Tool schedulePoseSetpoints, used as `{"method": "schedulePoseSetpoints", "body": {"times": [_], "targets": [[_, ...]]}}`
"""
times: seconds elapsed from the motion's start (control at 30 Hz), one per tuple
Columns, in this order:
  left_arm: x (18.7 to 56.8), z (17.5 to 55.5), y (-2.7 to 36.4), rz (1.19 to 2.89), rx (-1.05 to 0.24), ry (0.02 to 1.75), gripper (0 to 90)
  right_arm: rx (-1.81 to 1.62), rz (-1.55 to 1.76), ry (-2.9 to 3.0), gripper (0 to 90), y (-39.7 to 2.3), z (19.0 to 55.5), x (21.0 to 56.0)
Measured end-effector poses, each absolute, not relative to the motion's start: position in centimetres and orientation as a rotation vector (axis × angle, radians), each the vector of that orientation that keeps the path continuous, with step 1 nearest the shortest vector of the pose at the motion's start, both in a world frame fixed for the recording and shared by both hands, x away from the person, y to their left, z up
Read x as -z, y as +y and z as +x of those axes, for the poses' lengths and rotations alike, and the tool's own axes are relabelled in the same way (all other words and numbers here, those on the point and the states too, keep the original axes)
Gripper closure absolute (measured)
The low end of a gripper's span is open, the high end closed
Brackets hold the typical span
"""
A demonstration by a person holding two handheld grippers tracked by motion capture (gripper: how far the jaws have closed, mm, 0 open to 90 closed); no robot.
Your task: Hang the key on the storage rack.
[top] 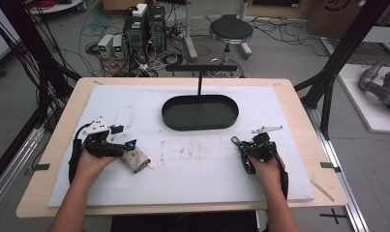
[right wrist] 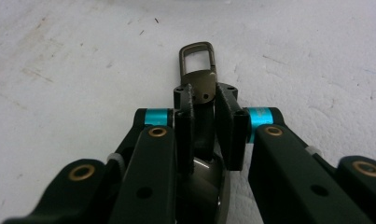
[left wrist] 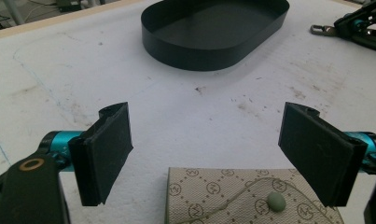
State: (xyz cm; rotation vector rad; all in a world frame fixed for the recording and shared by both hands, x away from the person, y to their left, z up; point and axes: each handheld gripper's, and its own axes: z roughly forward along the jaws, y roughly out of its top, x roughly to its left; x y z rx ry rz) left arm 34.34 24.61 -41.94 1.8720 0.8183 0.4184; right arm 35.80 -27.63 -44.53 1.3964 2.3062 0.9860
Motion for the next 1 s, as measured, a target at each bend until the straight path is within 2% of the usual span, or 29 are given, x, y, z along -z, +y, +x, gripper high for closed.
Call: {"method": "schedulePoseSetpoints", "body": {"times": [0.27, 0.6, 1.0], "targets": [[41.6, 34.2, 24.7, 1.867, -0.425, 0.810, 17.2, -1.015, 1.365, 2.274, 86.0, -27.5, 35.4, 43.7], [41.1, 34.2, 25.1, 1.853, -0.430, 0.803, 17.2, -1.196, 1.223, 2.199, 86.5, -27.4, 34.7, 40.5], [41.0, 34.2, 25.2, 1.844, -0.426, 0.797, 17.2, -1.262, 1.164, 2.159, 86.5, -26.2, 36.9, 36.0]]}}
